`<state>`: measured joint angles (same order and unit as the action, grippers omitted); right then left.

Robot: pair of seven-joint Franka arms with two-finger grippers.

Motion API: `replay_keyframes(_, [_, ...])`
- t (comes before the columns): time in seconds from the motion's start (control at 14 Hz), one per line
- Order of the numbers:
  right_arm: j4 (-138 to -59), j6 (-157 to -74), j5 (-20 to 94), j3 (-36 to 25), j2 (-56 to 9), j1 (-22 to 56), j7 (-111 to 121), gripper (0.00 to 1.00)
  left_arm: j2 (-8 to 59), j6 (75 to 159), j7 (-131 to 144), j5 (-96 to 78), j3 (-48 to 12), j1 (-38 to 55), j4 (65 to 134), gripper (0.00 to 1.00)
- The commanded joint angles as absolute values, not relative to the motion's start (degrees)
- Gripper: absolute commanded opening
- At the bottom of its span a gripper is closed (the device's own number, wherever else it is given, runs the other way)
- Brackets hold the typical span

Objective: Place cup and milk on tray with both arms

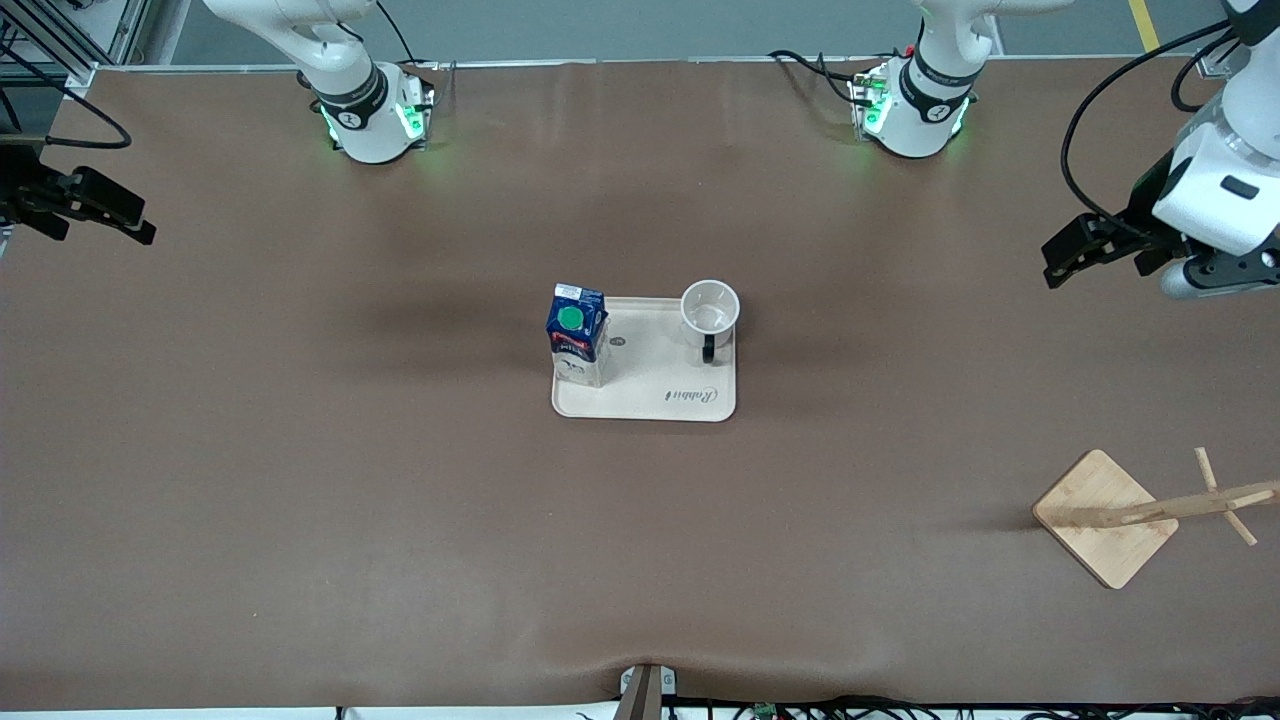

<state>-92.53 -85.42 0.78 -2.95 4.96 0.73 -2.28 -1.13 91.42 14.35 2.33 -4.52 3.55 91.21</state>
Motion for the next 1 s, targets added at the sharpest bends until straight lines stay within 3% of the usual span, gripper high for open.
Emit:
replay_keyframes(0.0, [-92.1,-84.8,-0.3,-2.2,5.3,-0.4,-1.3,1.0,-6.7,91.2,12.8,1.4,-2.6,6.1,96.7,1.0])
replay_keyframes(0.93, [-92.2,-84.2,-0.2,-2.3,5.1,-1.0,-1.4,1.0,-5.1,85.4,5.2,2.1,-2.4,2.4,90.7,1.0])
